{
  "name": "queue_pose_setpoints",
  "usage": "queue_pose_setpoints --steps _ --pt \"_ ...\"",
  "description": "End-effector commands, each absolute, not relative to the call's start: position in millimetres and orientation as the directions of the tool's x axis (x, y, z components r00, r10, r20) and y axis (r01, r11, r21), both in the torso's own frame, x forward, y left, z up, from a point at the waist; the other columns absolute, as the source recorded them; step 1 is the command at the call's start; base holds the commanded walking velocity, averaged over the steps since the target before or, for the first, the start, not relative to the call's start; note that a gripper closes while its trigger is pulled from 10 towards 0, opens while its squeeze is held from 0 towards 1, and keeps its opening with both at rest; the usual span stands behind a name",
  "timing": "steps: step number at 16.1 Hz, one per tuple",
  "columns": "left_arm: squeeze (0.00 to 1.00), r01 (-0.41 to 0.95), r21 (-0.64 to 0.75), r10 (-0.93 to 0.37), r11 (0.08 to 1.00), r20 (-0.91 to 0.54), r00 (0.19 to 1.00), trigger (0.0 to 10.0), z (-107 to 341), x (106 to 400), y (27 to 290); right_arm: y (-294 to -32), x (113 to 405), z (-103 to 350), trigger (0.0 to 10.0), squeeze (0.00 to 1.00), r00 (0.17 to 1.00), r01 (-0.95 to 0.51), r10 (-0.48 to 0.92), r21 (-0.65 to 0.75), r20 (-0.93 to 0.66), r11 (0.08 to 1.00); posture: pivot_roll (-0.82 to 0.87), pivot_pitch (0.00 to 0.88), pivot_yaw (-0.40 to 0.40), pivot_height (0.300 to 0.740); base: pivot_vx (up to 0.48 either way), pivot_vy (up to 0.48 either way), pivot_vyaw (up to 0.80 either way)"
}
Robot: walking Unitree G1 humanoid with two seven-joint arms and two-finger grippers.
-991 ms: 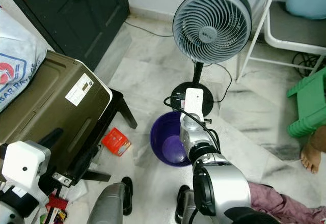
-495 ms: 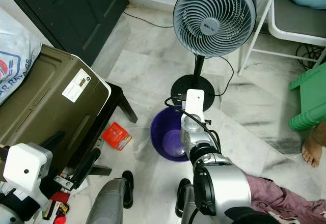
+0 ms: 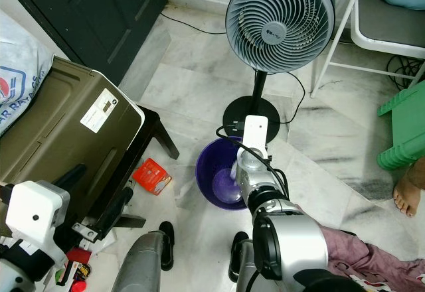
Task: Clean up the room
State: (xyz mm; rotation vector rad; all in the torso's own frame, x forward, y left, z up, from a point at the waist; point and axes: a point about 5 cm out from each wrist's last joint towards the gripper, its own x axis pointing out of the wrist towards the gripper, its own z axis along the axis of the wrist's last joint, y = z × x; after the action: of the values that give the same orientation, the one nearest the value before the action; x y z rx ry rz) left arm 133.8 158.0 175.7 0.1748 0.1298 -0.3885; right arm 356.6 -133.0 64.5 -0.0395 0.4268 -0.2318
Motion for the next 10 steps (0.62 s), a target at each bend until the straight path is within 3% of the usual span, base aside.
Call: queue_pose_setpoints --steps 1,6,8,10 --pt "0.0 0.38 0.141 -0.353 0.914 -0.185 0.917 10.0 171.8 133.5 159.4 -129.1 355.5 62.7 10.0 1.0 0.881 0.219 -0.226 -0.066 -0.416 0.973 0.4 0.319 0.071 0.74 0.0 0.0 0.0" --pt "0.0 0.352 0.169 -0.336 0.921 -0.117 0.935 10.0 171.2 155.7 159.0 -113.4 357.5 69.2 10.0 1.0 0.929 0.102 -0.098 -0.01 -0.358 0.995 0.33 0.25 0.059 0.74 0.0 0.0 0.0" --pt "0.0 0.315 0.213 -0.306 0.925 -0.073 0.949 10.0 170.7 168.4 156.1 -99.1 347.7 69.9 10.0 1.0 0.951 -0.01 0.015 0.016 -0.309 1.0 0.29 0.215 0.052 0.74 0.0 0.0 0.0" --pt "0.0 0.339 0.16 -0.337 0.927 -0.043 0.941 10.0 168.0 181.1 150.1 -94.4 320.2 77.7 10.0 1.0 0.944 -0.108 0.128 0.08 -0.305 0.991 0.24 0.17 0.038 0.74 0.0 0.0 0.0"
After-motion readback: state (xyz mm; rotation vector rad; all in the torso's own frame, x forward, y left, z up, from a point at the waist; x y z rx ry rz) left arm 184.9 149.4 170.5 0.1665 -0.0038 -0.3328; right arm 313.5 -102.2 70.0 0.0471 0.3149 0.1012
